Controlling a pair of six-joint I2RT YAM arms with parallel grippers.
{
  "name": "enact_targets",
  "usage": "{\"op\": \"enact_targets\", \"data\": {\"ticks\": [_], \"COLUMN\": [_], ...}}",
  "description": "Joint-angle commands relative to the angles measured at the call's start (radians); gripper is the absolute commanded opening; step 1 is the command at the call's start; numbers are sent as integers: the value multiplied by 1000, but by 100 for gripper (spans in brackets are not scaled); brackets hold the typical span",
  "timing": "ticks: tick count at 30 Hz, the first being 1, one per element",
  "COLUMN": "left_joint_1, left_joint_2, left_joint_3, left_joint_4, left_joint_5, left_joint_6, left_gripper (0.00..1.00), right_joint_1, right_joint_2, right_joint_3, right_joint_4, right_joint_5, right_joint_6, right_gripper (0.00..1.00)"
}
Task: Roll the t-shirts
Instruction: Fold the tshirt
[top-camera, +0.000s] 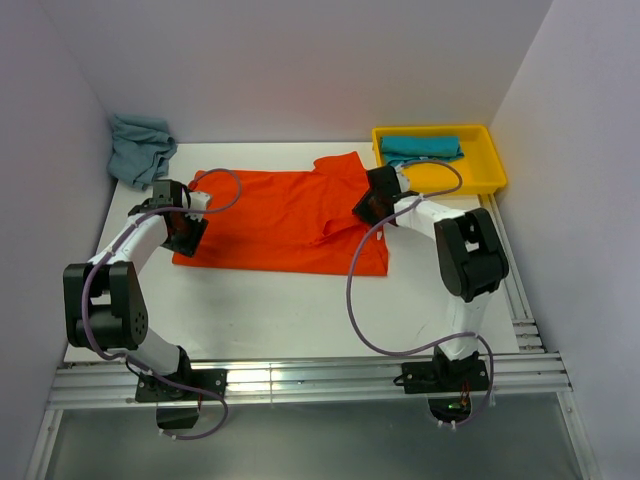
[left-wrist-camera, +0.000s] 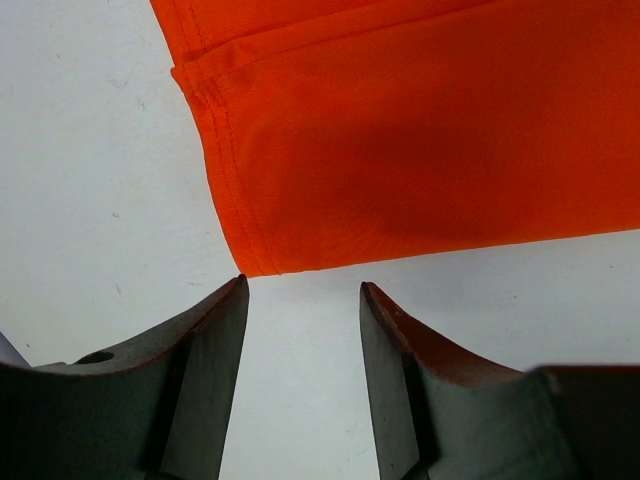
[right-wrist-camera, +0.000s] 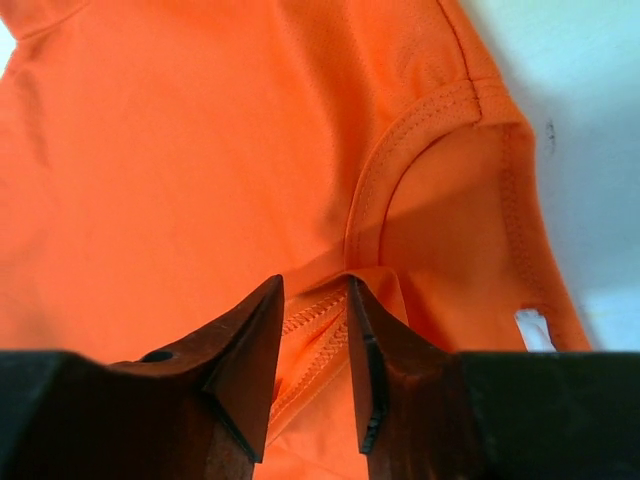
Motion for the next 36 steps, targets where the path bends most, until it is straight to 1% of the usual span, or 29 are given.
{"op": "enact_targets", "data": {"ticks": [1,7,8,10,13,17,21,23,24,25,26,27,30,33,34,36], "left_joint_1": [-4,-4,-4,-4,-4,-4,-4,-4,-5,-5,-4,-5,-5,-4,-5,-4], "left_joint_2": [-6,-10,-12,-17,-15,-9,-10,-15,-17,-17,-18,-18,-15,-17,-17,-20], "left_joint_3": [31,48,49,48,60,68,69,65,63,60,59,59,60,62,65,66], "left_joint_4": [10,0,-2,0,-6,-17,-23,-23,-23,-22,-22,-22,-23,-26,-28,-28], "left_joint_5": [23,38,38,40,53,73,75,75,72,69,66,66,64,66,69,66], "left_joint_6": [14,9,11,14,9,1,1,3,4,6,7,9,11,12,12,14], "left_gripper": [54,56,56,56,57,57,57,57,57,57,57,57,56,56,56,56], "right_joint_1": [-10,-10,-10,-10,-10,-11,-10,-10,-10,-7,-2,12,32,49,56,61], "right_joint_2": [-105,-263,-283,-337,-354,-310,-224,-210,-204,-207,-213,-231,-283,-332,-339,-339], "right_joint_3": [-14,-137,-181,-229,-263,-229,-145,-108,-97,-87,-88,-94,-146,-212,-229,-231], "right_joint_4": [11,-8,-6,9,-1,3,-8,-8,-17,-23,-24,-26,-12,21,28,19], "right_joint_5": [43,87,89,84,101,72,29,6,4,4,13,20,33,35,37,32], "right_joint_6": [-12,-31,-31,-32,-46,-66,-87,-92,-95,-97,-97,-95,-81,-64,-64,-69], "right_gripper": [40,45,46,53,57,57,56,53,50,43,40,40,40,47,52,51]}}
